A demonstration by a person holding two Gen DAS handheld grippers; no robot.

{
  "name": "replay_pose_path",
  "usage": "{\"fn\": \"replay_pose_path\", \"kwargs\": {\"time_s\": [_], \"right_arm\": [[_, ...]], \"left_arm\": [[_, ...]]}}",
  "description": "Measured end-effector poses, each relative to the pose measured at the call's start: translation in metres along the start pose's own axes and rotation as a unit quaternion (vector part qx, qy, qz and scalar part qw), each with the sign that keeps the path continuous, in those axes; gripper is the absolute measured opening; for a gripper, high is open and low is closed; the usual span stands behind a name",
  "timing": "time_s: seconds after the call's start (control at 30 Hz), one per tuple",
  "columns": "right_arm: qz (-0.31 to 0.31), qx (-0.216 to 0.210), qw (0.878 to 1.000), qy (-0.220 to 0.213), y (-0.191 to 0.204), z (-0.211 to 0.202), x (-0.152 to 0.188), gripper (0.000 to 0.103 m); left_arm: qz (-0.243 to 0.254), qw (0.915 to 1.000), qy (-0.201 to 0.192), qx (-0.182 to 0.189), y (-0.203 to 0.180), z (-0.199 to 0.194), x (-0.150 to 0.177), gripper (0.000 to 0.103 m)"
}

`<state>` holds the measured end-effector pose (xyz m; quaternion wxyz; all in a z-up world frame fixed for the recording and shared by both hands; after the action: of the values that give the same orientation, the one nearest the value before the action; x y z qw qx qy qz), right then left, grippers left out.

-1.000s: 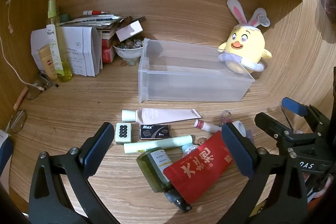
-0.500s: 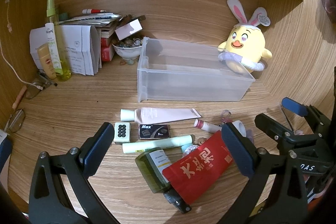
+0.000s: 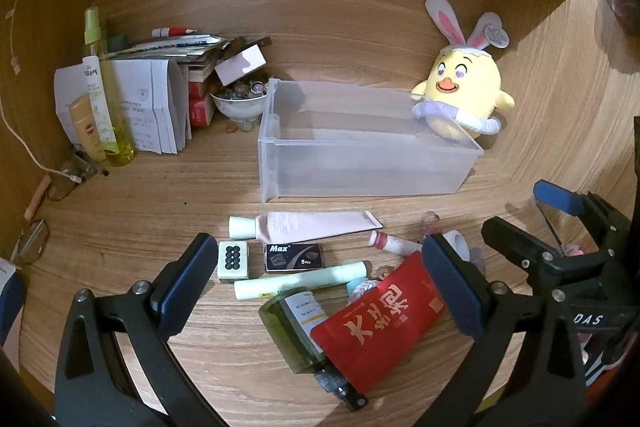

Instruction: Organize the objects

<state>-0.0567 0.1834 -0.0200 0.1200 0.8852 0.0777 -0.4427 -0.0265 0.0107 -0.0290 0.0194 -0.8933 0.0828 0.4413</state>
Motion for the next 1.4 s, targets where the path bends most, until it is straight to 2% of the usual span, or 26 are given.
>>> {"fn": "replay_pose_path", "kwargs": {"time_s": [0.27,0.43,0.5,0.53,0.6,0.73,1.03,1.13,1.2,1.27,1.33,1.4], "right_arm": [[0.018,-0.009,1.000,0.006,-0.010,0.002,-0.001,0.103],[0.016,0.004,1.000,0.001,-0.018,-0.001,0.001,0.103],[0.014,0.011,1.000,0.004,-0.022,0.000,0.004,0.103],[0.015,0.012,1.000,0.006,-0.024,0.001,0.005,0.103],[0.018,0.015,1.000,0.013,-0.028,0.004,0.008,0.102],[0.025,0.012,0.999,0.031,-0.032,0.008,0.016,0.100],[0.030,-0.019,0.995,0.093,-0.028,0.020,0.042,0.099],[0.028,-0.017,0.993,0.111,-0.025,0.026,0.051,0.092],[0.032,-0.019,0.992,0.124,-0.024,0.030,0.055,0.082],[0.038,-0.017,0.990,0.132,-0.025,0.034,0.058,0.077],[0.045,-0.018,0.989,0.139,-0.027,0.037,0.059,0.071],[0.053,-0.019,0.988,0.144,-0.030,0.039,0.061,0.064]], "left_arm": [[-0.014,0.9999,-0.007,-0.004,0.019,-0.007,0.001,0.103],[-0.032,0.9993,-0.008,-0.017,0.040,-0.014,0.008,0.103],[-0.041,0.9988,-0.005,-0.025,0.050,-0.014,0.011,0.098],[-0.045,0.9986,-0.001,-0.029,0.054,-0.014,0.013,0.090],[-0.054,0.9979,0.014,-0.032,0.063,-0.011,0.017,0.084],[-0.080,0.9953,0.034,-0.043,0.082,-0.007,0.033,0.084],[-0.091,0.9892,0.084,-0.078,0.097,0.014,0.063,0.084],[-0.092,0.9881,0.091,-0.084,0.098,0.018,0.068,0.084],[-0.099,0.9873,0.093,-0.083,0.101,0.020,0.072,0.083],[-0.107,0.9864,0.098,-0.078,0.102,0.023,0.075,0.079],[-0.113,0.9854,0.102,-0.076,0.103,0.027,0.078,0.070],[-0.114,0.9848,0.103,-0.082,0.102,0.029,0.079,0.066]]}}
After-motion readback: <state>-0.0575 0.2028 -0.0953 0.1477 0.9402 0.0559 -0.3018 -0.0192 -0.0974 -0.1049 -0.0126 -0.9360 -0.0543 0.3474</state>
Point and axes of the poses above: each gripper's, at about its wrist camera, not at the fingertips, and z roughly the way its jaws point, y to its left, x to its underside, the point moved 4 cm from there along z, roughly the way its jaws point, and after that the axes turned 11 degrees about z, right-handed, at the moved point
